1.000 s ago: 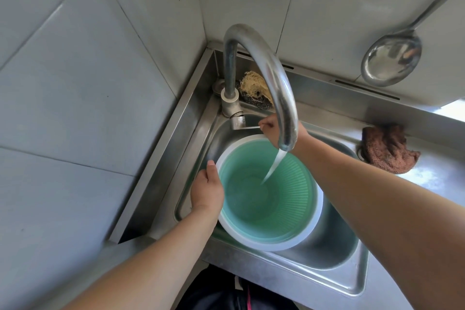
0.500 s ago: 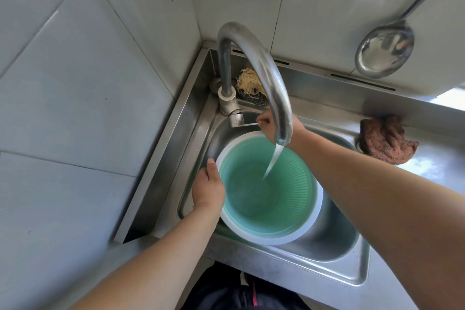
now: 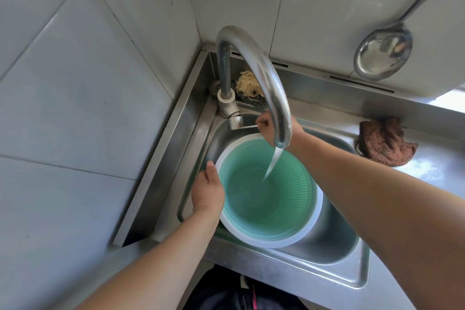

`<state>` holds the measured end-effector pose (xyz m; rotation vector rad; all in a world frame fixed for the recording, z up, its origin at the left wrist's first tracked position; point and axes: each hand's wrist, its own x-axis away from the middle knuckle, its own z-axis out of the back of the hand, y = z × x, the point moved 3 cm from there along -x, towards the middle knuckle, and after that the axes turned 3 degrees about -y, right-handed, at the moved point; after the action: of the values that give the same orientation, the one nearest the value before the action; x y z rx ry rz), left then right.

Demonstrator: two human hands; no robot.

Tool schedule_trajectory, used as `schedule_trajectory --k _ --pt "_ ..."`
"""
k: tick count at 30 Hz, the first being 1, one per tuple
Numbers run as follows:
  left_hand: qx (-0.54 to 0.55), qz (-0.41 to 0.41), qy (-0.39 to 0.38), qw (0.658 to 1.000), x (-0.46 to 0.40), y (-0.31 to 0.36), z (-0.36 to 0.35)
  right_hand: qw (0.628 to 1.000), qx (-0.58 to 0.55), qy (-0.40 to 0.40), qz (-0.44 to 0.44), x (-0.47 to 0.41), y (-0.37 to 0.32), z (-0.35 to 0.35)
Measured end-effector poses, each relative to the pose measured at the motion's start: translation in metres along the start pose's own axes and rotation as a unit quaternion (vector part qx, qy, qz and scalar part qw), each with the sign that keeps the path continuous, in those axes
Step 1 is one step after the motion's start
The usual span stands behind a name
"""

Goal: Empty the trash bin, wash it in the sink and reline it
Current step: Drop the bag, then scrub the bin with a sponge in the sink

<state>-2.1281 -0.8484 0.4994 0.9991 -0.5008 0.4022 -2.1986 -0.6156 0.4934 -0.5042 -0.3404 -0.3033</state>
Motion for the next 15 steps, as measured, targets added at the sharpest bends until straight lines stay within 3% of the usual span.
schedule_trajectory --k 15 --pt "0.001 0.003 0.003 1.0 -0.0006 0.0 0.0008 0.997 -0.072 0.003 -0.031 0.0014 0.003 0.0091"
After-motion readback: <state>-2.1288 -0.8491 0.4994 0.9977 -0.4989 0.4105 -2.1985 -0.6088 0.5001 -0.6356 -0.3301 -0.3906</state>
